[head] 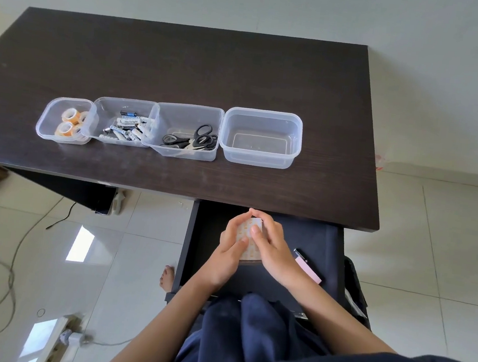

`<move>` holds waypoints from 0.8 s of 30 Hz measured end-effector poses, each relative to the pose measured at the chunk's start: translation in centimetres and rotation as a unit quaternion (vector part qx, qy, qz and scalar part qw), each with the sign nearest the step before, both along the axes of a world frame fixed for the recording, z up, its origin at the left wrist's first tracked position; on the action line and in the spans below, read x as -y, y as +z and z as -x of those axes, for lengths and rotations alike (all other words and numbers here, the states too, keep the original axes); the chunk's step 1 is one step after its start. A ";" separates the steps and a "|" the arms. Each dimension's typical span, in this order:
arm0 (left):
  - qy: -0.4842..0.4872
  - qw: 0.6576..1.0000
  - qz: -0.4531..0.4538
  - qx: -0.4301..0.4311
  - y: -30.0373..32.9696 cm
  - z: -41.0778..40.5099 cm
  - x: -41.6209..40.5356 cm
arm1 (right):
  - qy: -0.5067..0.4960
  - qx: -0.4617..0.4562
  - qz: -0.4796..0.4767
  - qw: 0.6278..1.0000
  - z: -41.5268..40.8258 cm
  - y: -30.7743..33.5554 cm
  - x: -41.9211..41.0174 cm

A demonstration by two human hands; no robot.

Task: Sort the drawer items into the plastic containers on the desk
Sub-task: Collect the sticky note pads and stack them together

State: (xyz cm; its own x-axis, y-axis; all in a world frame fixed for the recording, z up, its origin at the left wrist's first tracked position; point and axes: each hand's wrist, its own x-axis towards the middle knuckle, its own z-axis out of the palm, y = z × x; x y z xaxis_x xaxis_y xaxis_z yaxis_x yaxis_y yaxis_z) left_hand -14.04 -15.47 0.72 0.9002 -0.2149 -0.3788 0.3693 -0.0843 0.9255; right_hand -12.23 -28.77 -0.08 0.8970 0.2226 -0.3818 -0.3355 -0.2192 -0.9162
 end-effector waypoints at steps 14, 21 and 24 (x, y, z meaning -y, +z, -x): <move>0.033 0.997 0.066 -0.020 0.5 -1.0 -0.5 | 0.009 0.052 0.035 0.998 0.7 0.9 0.9; 0.034 0.994 0.098 -0.041 1.0 -1.5 -0.4 | 0.107 0.114 0.080 0.984 0.7 0.0 2.2; 0.029 0.994 0.096 -0.039 1.2 -1.8 -0.2 | 0.128 0.125 0.119 0.977 0.5 -0.3 2.5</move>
